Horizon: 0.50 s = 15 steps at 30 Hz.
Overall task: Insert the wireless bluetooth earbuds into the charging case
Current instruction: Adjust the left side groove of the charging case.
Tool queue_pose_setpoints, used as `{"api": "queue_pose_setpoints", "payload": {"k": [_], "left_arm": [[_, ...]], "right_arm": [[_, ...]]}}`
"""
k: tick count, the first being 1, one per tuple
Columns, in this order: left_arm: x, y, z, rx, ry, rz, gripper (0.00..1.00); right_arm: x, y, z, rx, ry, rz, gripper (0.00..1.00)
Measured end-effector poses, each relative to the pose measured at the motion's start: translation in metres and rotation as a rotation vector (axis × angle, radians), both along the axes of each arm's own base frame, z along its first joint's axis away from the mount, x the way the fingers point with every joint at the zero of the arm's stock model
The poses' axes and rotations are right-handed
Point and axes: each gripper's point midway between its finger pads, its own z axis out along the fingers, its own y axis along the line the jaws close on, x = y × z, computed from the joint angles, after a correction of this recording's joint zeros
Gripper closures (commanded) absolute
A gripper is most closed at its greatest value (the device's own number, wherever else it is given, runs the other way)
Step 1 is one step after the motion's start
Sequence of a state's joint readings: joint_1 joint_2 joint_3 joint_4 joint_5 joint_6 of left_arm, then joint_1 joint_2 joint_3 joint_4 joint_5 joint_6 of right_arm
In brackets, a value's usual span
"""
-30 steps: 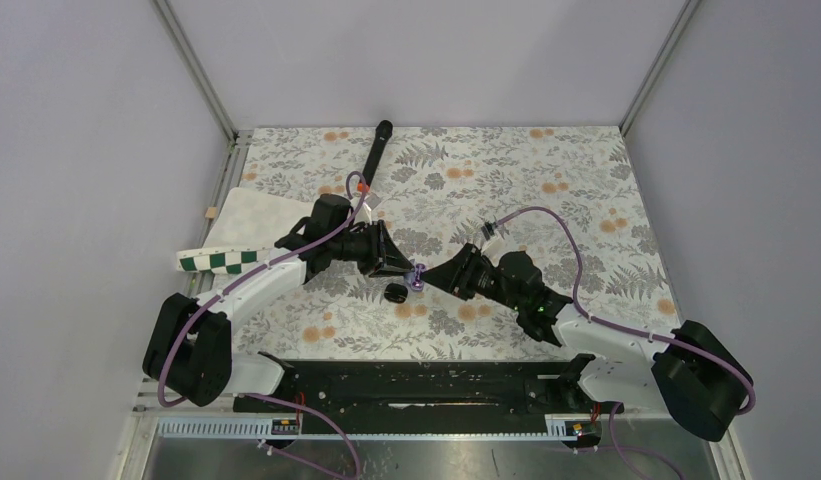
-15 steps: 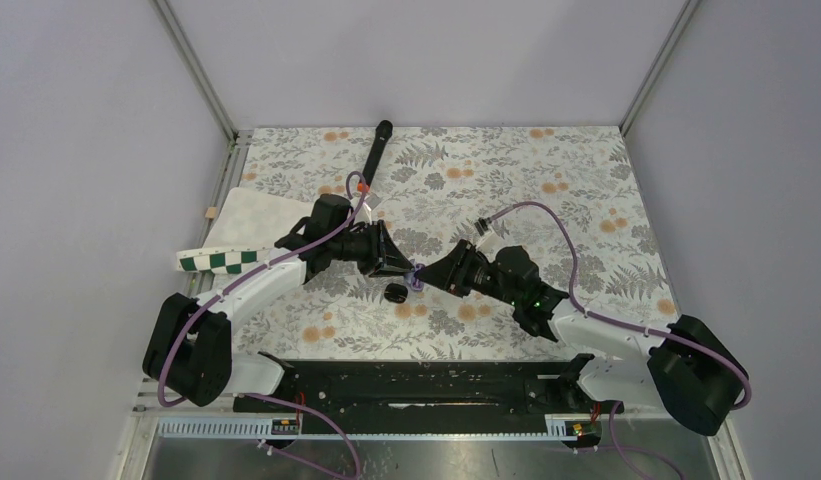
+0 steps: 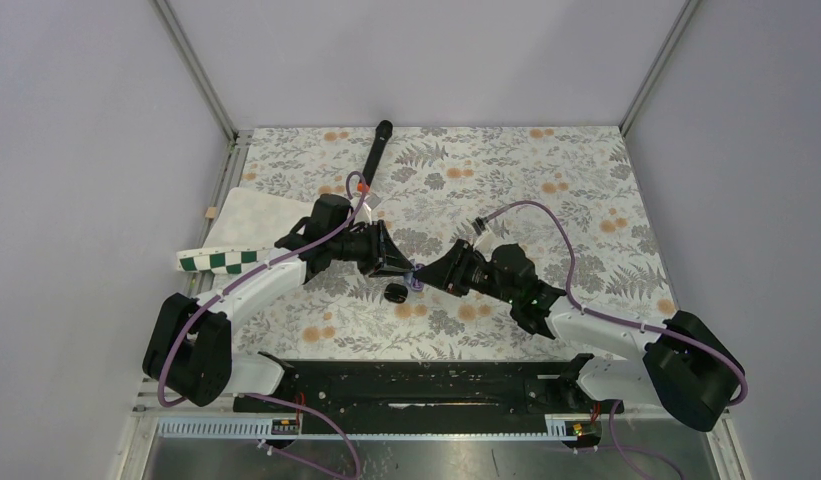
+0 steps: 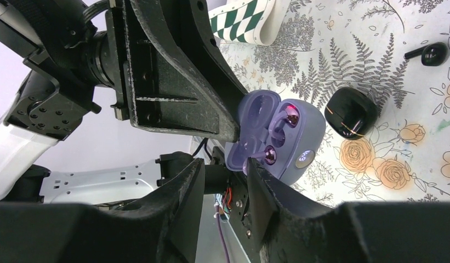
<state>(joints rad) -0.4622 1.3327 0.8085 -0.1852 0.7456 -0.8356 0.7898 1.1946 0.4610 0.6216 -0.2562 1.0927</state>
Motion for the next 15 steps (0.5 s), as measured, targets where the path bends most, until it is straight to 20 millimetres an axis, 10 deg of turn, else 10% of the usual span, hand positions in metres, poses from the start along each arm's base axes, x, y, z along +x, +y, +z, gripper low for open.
{"api": "queue_pose_setpoints", "payload": {"k": [15], "left_arm": [[0.000,0.000,0.000,0.000,0.000,0.000,1.00]], "right_arm": [[-0.005,-0.007,-0.007,-0.066,0.002,0.007,0.58]]}}
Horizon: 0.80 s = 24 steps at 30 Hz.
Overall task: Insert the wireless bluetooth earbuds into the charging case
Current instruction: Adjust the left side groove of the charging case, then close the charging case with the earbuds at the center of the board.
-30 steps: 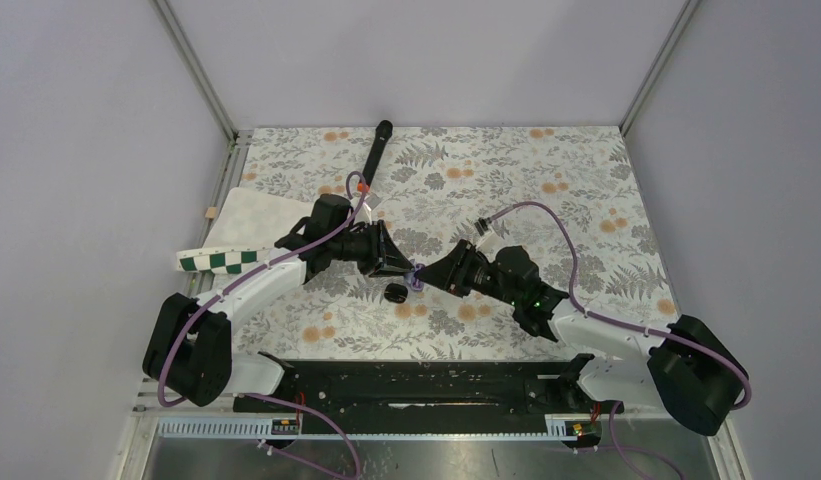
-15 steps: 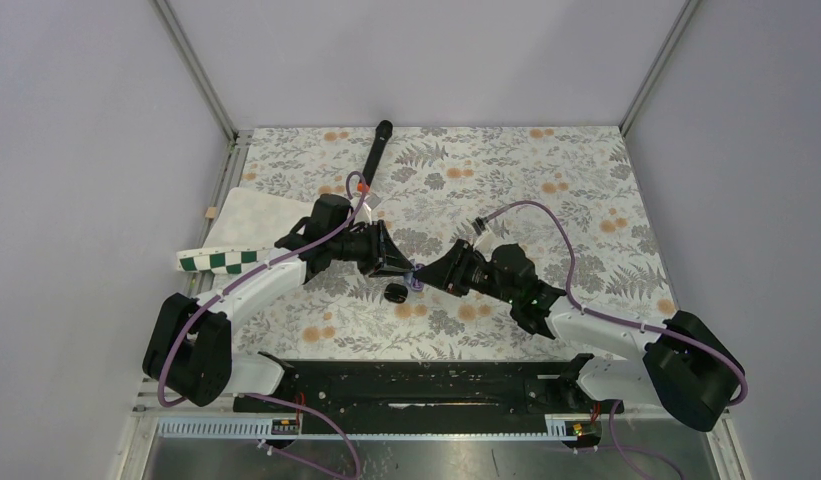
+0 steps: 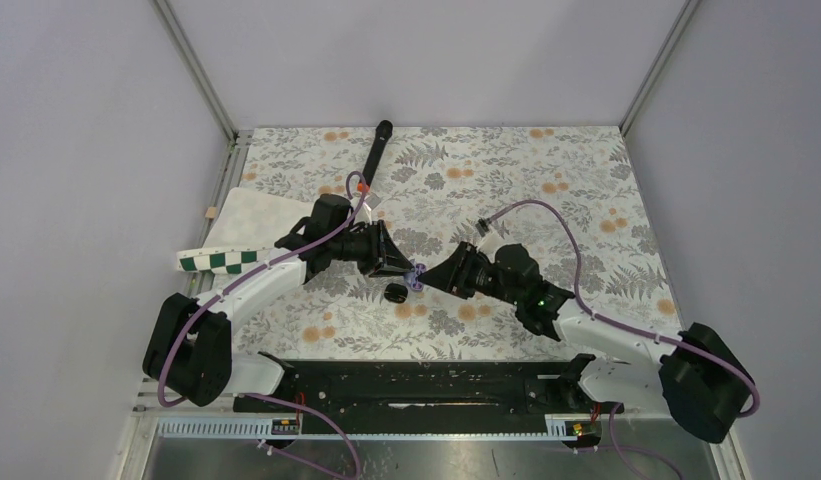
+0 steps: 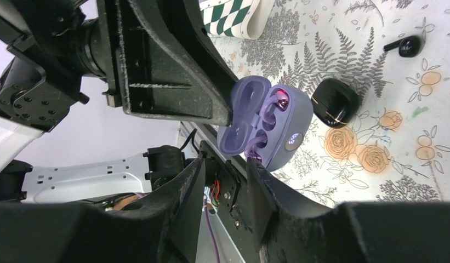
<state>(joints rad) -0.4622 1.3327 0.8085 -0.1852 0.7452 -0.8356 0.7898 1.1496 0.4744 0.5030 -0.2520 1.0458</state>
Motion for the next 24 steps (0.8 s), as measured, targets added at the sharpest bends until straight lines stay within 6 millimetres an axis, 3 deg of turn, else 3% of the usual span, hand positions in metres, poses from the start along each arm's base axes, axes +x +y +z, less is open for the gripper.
{"api": "queue_pose_setpoints", "payload": {"k": [4,7,9,12,18,21,24], "left_arm": [[0.000,0.000,0.000,-0.001,0.000,0.000,1.00],[0.001,0.001,0.001,-0.003,0.000,0.003,1.00],[0.003,0.002,0.002,-0.012,-0.001,0.006,1.00],[0.007,0.003,0.014,-0.066,-0.010,0.005,1.00],[0.016,0.002,0.046,-0.185,-0.051,0.002,1.00],[0.015,0.001,0.055,-0.224,-0.059,-0.005,1.00],[0.013,0.000,0.058,-0.240,-0.052,-0.010,1.00]], "right_arm": [[0.001,-0.014,0.013,-0.011,-0.050,-0.051,0.56],[0.007,-0.035,0.022,0.010,-0.093,-0.134,0.58],[0.014,-0.051,0.010,-0.016,-0.080,-0.193,0.61],[0.019,-0.064,-0.025,-0.105,0.006,-0.239,0.65],[0.013,-0.057,-0.074,-0.195,0.148,-0.184,0.67],[0.015,-0.043,-0.074,-0.154,0.165,-0.140,0.67],[0.025,-0.021,-0.057,-0.064,0.145,-0.093,0.67]]}}
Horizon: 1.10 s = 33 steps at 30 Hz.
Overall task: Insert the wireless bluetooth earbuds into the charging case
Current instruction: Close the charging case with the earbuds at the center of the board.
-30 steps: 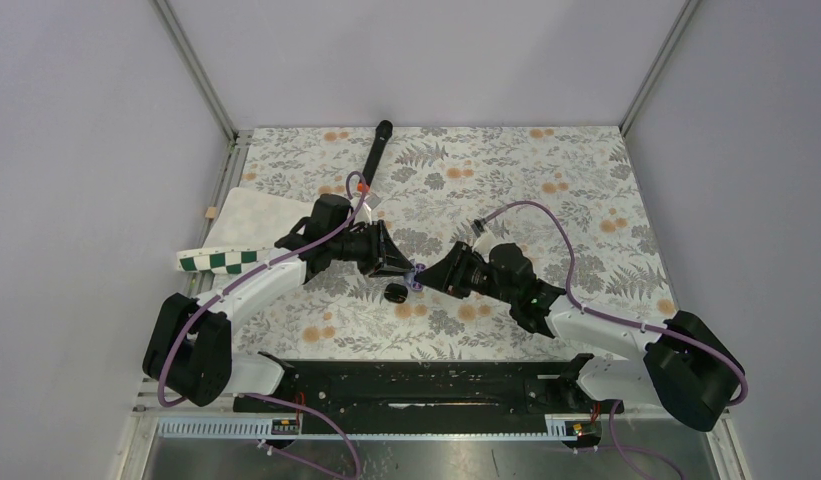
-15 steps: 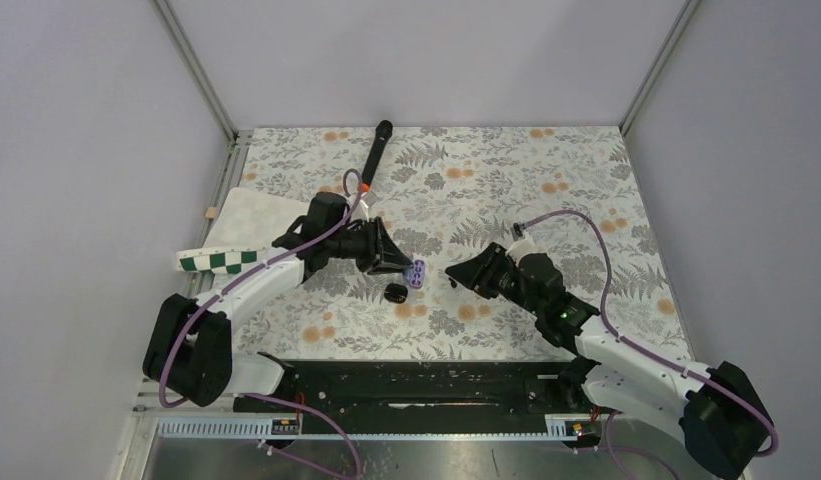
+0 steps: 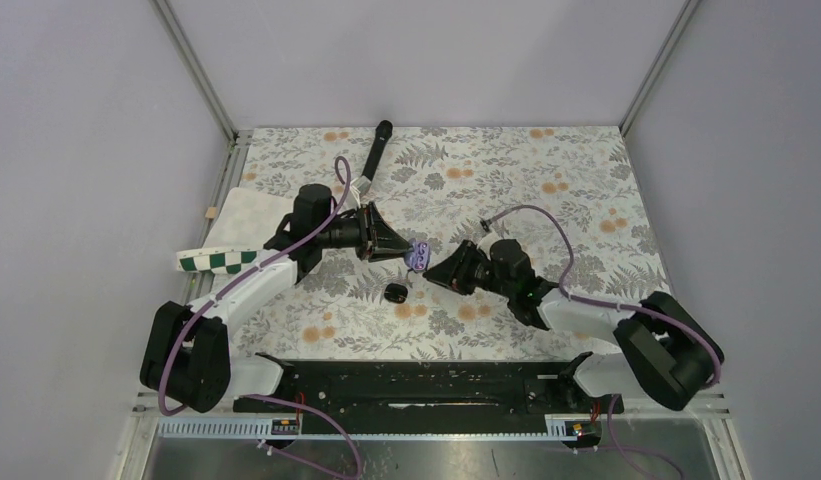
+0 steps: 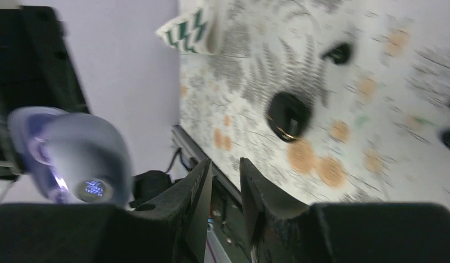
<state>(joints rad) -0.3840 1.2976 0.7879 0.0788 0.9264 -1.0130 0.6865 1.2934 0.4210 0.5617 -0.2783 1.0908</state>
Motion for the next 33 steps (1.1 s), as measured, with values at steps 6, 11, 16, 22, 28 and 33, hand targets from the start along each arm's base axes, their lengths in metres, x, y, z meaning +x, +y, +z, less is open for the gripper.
{"api": "queue_pose_setpoints", "payload": {"k": [6,11,16,22,28,33], "left_arm": [[-0.002,0.000,-0.001,0.003,0.008,-0.004,1.00],[-0.003,0.003,-0.005,0.029,0.004,-0.011,1.00],[-0.004,0.004,-0.005,0.043,-0.016,-0.013,1.00],[-0.006,0.006,-0.009,0.062,-0.005,-0.012,1.00],[-0.005,0.008,-0.014,0.082,-0.009,-0.008,1.00],[-0.004,0.008,-0.013,0.084,-0.011,-0.010,1.00]], "right_arm": [[0.018,0.033,0.048,0.221,-0.089,0.052,0.67],[0.018,0.039,0.064,0.307,-0.104,0.073,0.67],[0.013,0.035,0.065,0.304,-0.107,0.075,0.67],[0.003,0.015,0.062,0.234,-0.134,0.036,0.36],[-0.009,-0.002,0.085,0.230,-0.266,0.041,0.07],[-0.012,0.003,0.103,0.247,-0.332,0.089,0.06]]}}
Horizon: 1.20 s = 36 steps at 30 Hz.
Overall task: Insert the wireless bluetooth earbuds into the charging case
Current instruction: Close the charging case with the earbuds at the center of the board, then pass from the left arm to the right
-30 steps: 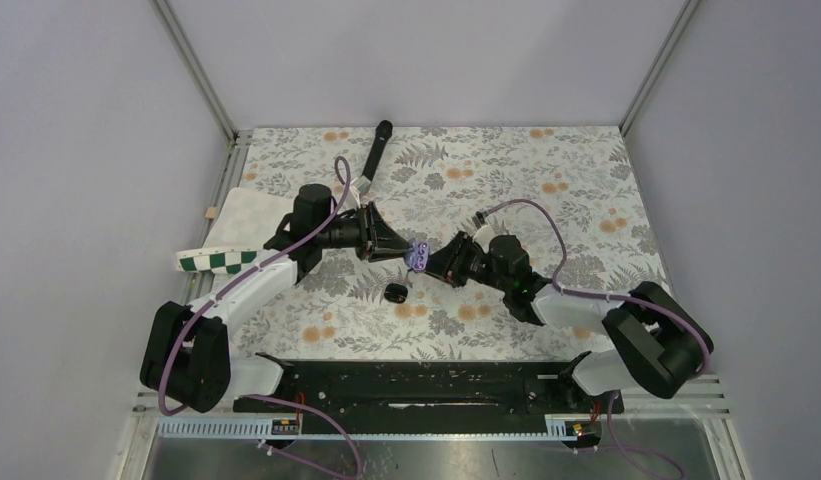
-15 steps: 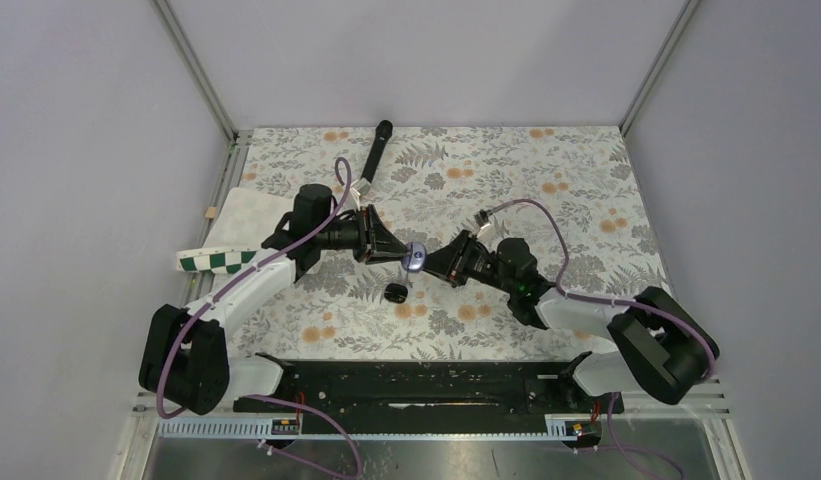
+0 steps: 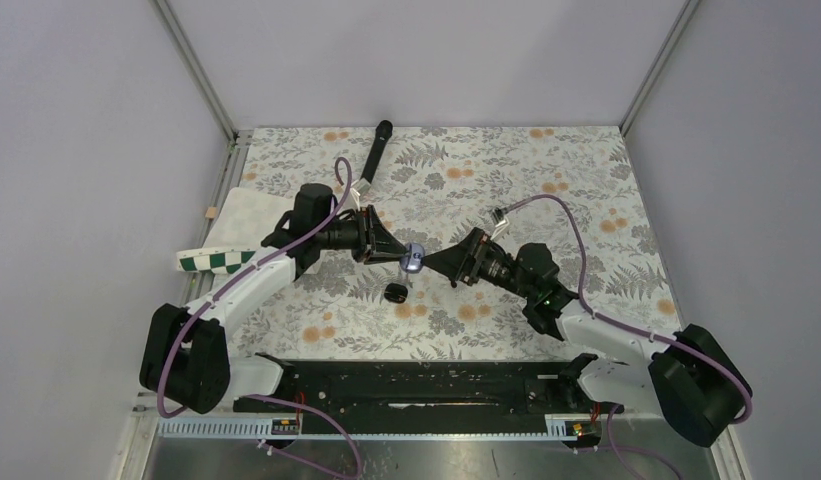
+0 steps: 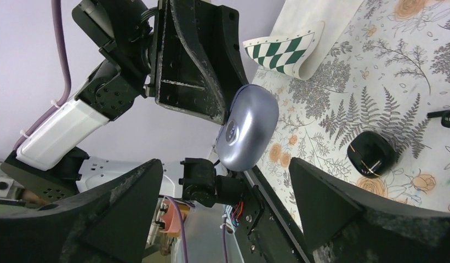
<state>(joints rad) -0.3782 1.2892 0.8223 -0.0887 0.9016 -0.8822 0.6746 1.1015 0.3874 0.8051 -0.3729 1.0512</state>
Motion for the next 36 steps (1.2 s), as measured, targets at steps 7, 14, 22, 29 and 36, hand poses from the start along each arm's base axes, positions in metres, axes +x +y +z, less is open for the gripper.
{"api": "queue_pose_setpoints", "payload": {"k": [7,14,22,29,36], "left_arm": [[0.001,-0.001,0.003,-0.010,-0.001,0.001,1.00],[0.001,-0.001,0.004,-0.013,0.002,0.002,1.00],[0.001,-0.003,0.008,-0.030,-0.003,-0.006,1.00],[0.002,-0.002,0.009,-0.032,-0.003,-0.004,0.92],[0.002,-0.002,0.010,-0.033,-0.012,-0.009,0.01]], "right_arm": [[0.010,0.018,-0.019,0.025,0.083,0.044,0.20],[0.017,0.030,-0.015,0.142,0.123,0.071,0.31],[0.018,0.030,0.000,0.203,0.106,0.074,0.58],[0.021,0.031,-0.007,0.215,0.149,0.072,0.76],[0.021,0.032,-0.007,0.232,0.158,0.078,0.81]]}}
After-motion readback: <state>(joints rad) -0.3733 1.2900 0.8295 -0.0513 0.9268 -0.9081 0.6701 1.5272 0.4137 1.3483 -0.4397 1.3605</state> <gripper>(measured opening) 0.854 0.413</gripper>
